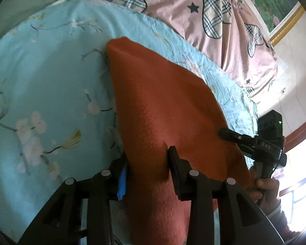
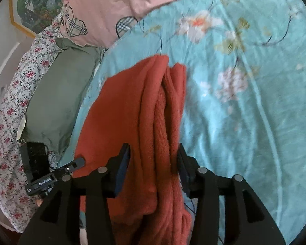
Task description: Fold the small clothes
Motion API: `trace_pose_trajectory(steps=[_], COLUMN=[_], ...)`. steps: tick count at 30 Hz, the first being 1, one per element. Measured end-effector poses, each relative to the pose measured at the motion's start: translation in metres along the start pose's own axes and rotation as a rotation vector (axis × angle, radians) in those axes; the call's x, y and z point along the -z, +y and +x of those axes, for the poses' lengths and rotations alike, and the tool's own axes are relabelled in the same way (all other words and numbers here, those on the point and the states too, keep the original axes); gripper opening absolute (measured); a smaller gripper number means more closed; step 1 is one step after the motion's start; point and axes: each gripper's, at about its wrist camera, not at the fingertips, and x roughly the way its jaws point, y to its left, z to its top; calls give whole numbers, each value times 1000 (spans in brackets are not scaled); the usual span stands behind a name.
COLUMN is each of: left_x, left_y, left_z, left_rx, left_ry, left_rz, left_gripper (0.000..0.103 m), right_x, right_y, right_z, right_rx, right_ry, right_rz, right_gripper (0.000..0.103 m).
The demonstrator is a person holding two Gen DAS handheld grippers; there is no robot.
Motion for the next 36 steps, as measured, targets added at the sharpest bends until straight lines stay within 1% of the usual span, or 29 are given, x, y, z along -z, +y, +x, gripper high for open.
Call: trace_pose_trajectory(steps=[2,4,5,8,12,14,15,16,17,18,20,21,22,24,28,31,32,34,36], left_x=[2,4,5,5,12,16,19,22,25,28,32,35,38,43,52,59,61,64,65], left_y=[-2,-1,-1,-7,-25,-33,-36,-39,-41,-43,-43,-42,-41,-41,-43,-42,-41,-40,-41], left_z=[-13,-33,-41,-56,-60,-55,-50,-46,-44,-42,-40,-41,-41,-38,-33,-25,-22,-20,-25], left_rx=[-41,-84,-92,-52,52,69,71,71,69,66,78,82,92,104,104,98,91,88,86], left_ry=[-39,-85,-104,-130,-125,-103,-84,-70,-62,-47,-32,-31,-27,-10,14,41,49,56,50], left_rz=[-1,8,12,12,75,99,116,130,137,145,150,150,150,152,180,177,173,164,161], left_gripper=[36,35,35,35,35,35,35,35,35,35,35,35,35,35,35,33,33,33,33], right_x=[-4,-10,-14,-30,-53,-62,-66,-70,-72,-73,-69,-67,-64,-59,-51,-47,-47,-46,-42], right_y=[4,6,7,16,21,23,23,24,24,28,41,44,46,39,5,-7,-9,-6,3], right_z=[-11,-19,-21,-14,13,25,31,38,39,35,13,6,-2,-4,14,24,25,20,9], right_rx=[25,31,29,42,36,41,46,49,48,37,-32,-38,-23,-8,84,123,123,128,120], right_ry=[-36,-71,-86,-104,-96,-84,-76,-56,-48,-61,-131,-150,-164,-157,-96,-81,-80,-86,-86], right_rz=[-14,-25,-30,-47,-42,-40,-41,-44,-47,-58,-101,-111,-121,-121,-42,-16,-9,-5,-7], right_gripper=[50,50,50,50,48,41,29,11,11,11,11,11,11,10,10,11,11,17,17])
